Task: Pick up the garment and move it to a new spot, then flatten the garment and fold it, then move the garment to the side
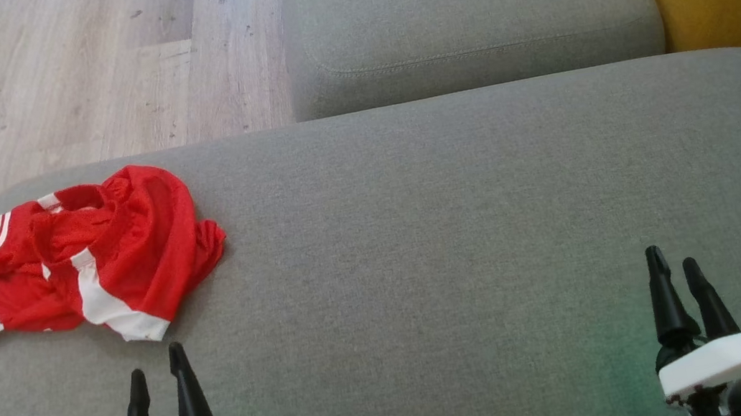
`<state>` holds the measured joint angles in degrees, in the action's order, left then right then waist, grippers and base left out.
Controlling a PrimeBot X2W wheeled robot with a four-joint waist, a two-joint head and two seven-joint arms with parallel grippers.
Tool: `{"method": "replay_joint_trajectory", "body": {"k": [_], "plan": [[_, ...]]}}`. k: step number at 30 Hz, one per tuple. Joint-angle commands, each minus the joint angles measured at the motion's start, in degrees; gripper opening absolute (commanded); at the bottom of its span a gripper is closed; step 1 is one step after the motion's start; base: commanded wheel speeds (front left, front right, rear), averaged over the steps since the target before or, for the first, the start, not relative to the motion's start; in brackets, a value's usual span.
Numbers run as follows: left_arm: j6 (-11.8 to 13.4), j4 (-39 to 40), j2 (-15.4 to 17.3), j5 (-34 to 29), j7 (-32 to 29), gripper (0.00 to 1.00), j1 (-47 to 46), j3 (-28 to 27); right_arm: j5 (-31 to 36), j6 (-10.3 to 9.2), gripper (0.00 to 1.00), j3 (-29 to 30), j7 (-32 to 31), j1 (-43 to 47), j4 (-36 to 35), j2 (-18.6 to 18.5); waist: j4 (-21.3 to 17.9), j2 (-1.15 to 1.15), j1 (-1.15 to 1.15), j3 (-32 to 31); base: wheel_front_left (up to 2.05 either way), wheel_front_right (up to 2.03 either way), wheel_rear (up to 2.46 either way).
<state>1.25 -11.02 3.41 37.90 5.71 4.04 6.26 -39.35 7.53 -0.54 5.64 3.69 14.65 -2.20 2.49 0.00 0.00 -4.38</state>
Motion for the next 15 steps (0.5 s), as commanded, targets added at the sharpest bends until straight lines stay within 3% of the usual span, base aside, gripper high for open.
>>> {"method": "replay_joint_trajectory", "body": {"k": [1, 15], "plan": [[0.51, 2.41, 1.13, -2.17, 0.86, 1.00, -1.32, -0.32, 2.10, -0.03, 1.00, -1.26, 0.98, -1.44, -2.35, -0.46, 0.06, 0.00, 0.00, -0.10, 0.00, 0.00, 0.00], [2.11, 3.65, 2.24, -11.45, 3.24, 1.00, -0.60, 3.22, 12.57, -0.03, 1.00, -3.16, 3.35, -0.50, -2.70, -0.52, 0.43, 0.00, 0.00, -0.76, 0.00, 0.00, 0.00]]}}
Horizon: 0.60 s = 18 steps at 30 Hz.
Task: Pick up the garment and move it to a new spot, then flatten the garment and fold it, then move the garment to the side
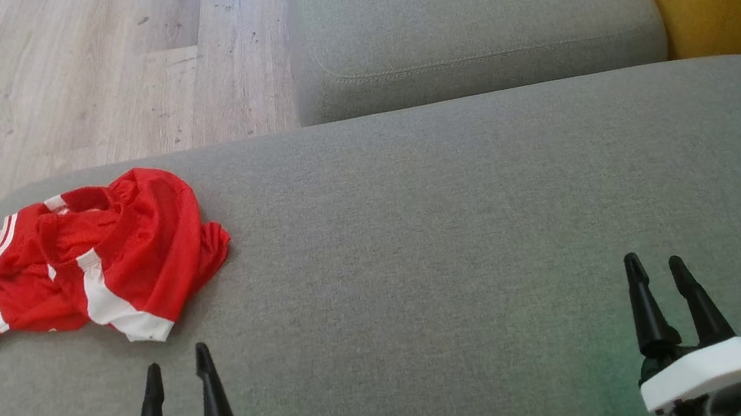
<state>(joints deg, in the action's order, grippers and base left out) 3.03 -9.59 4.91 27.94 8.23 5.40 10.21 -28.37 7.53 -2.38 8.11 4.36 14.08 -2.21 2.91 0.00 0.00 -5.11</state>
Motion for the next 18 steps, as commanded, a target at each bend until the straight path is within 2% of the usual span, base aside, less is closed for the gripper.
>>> {"method": "replay_joint_trajectory", "body": {"k": [1, 18], "plan": [[0.39, 2.24, 0.80, -2.17, 0.89, 1.00, -1.93, -0.55, 2.41, -0.03, 1.00, -1.44, 1.05, -1.10, -2.07, -0.51, 0.04, 0.00, 0.00, -0.08, 0.00, 0.00, 0.00], [2.02, 2.42, 1.65, -13.59, 3.61, 1.00, -1.14, 1.82, 13.50, -0.04, 1.00, -3.47, 3.75, -0.10, -1.33, -0.58, 0.34, 0.00, 0.00, -0.90, 0.00, 0.00, 0.00]]}}
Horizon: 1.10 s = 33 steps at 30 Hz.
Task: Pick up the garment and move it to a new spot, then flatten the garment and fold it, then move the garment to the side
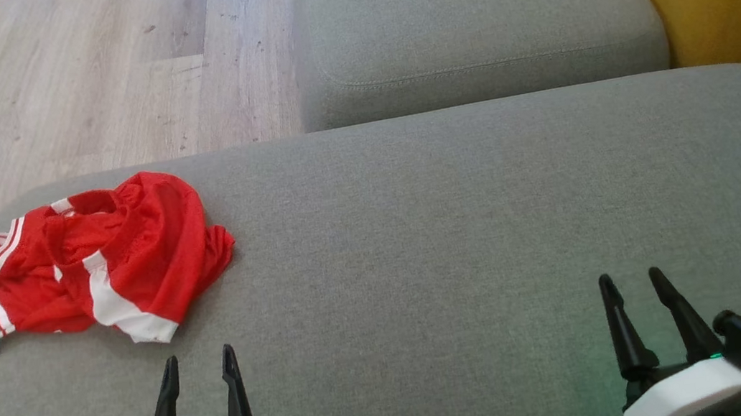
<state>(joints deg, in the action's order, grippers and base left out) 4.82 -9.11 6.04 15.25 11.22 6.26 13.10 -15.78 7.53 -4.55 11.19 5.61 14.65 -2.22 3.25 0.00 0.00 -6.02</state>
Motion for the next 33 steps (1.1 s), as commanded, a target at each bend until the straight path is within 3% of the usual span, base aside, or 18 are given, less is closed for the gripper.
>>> {"method": "replay_joint_trajectory", "body": {"k": [1, 19, 33], "plan": [[0.37, 2.02, 0.53, -1.63, 0.79, 1.00, -1.98, -0.96, 1.57, -0.04, 1.00, -1.42, 0.84, -1.26, -1.72, -0.58, 0.05, 0.00, 0.00, -0.04, 0.00, 0.00, 0.00], [1.89, 2.96, 0.55, -13.78, 3.78, 1.00, -0.85, -0.14, 14.44, -0.04, 1.00, -2.99, 3.81, -0.27, 0.48, -0.65, 0.05, 0.00, 0.00, -1.09, 0.00, 0.00, 0.00], [1.09, 1.10, -0.32, -13.74, 3.78, 1.00, -0.23, -1.29, 13.69, -0.04, 1.00, -0.48, 3.81, 0.79, 3.30, -0.65, 0.22, 0.00, 0.00, -1.84, 0.00, 0.00, 0.00]]}}
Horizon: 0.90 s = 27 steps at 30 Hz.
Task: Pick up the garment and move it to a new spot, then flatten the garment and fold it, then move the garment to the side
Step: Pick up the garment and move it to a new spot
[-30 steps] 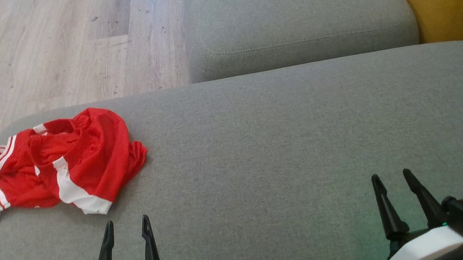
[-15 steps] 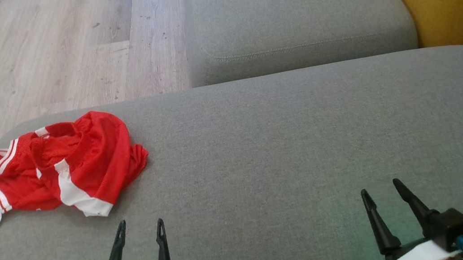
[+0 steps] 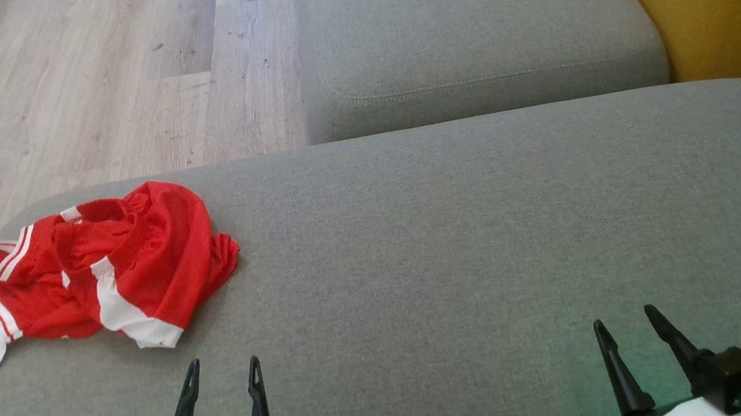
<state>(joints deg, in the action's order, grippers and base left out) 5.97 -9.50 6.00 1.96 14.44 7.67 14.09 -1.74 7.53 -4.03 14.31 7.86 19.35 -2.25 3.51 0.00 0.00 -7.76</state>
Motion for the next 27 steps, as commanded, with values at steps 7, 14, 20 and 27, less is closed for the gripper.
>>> {"method": "replay_joint_trajectory", "body": {"k": [7, 14, 20, 27], "plan": [[-0.40, 0.90, -0.47, -0.46, 0.56, 1.00, -1.22, -2.65, -0.65, -0.04, 1.00, -0.24, 0.69, -1.40, -2.05, -0.63, -0.15, 0.00, 0.00, -0.25, 0.00, 0.00, 0.00], [-0.59, 0.52, -0.74, -0.71, 0.56, 1.00, -1.49, -2.84, -1.57, -0.04, 1.00, 0.64, 0.69, -1.09, -4.47, -0.63, 2.30, 0.00, 0.00, -0.03, 0.00, 0.00, 0.00], [-0.64, 0.81, -0.52, -0.85, 0.56, 1.00, -1.88, -3.49, -2.28, -0.04, 1.00, 0.81, 0.69, -1.04, -5.59, -0.63, 7.75, 0.00, 0.00, 0.66, 0.00, 0.00, 0.00], [-0.37, 1.41, 0.77, -1.10, 0.56, 1.00, -2.19, -4.91, -3.61, -0.04, 1.00, 0.12, 0.69, -1.93, -6.22, -0.63, 15.56, 0.00, 0.00, 1.44, 0.00, 0.00, 0.00]]}}
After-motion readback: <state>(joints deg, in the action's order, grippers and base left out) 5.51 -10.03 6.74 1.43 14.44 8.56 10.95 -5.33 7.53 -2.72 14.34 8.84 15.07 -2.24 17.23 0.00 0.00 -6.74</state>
